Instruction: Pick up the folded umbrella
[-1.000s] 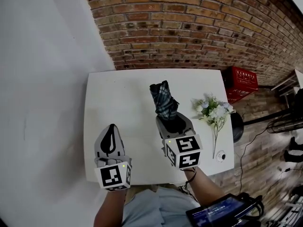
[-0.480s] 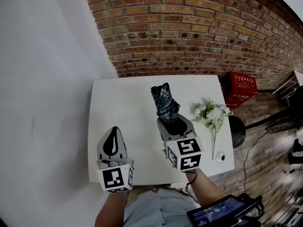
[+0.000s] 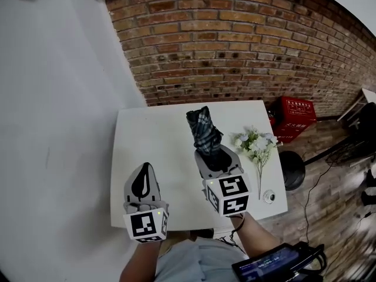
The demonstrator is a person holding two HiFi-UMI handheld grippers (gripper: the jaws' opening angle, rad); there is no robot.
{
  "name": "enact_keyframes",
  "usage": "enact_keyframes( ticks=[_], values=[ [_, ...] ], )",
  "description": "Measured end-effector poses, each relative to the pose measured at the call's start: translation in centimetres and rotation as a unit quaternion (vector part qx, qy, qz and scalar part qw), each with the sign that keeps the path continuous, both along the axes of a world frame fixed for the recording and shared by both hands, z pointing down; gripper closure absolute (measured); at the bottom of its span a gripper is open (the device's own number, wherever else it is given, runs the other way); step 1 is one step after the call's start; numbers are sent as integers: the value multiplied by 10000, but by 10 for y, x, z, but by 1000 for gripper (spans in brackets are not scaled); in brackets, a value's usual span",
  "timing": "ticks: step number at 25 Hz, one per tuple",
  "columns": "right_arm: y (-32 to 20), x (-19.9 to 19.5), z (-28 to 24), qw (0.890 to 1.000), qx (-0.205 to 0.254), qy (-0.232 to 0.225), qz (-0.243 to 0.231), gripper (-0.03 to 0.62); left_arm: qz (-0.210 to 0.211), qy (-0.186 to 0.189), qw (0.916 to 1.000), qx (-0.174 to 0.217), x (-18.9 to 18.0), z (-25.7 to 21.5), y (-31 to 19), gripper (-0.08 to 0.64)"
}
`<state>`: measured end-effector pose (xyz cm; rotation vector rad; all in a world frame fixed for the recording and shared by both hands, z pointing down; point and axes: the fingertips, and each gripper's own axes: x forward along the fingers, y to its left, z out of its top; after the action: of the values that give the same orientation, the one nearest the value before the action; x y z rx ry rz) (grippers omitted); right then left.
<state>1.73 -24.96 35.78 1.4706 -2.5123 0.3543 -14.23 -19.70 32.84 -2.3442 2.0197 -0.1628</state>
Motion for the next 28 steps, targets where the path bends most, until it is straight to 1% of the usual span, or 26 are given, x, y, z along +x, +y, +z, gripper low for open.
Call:
enact_keyframes(
  ticks=[8,17,23,28],
  values=[
    [22,22,-24,9995,294,-72,13,388,5,-22,9999,168,19,-13,21,554],
    [50,34,-46,9979,636,-129,-17,387,-62,-88,9993,359,29,-25,48,554],
    [71,41,-57,9967,807,-119,-57,387,-210,-11,9991,360,30,-25,72,554],
    [85,38,-69,9957,917,-108,-14,387,-208,-32,9990,397,23,-35,82,554]
  ],
)
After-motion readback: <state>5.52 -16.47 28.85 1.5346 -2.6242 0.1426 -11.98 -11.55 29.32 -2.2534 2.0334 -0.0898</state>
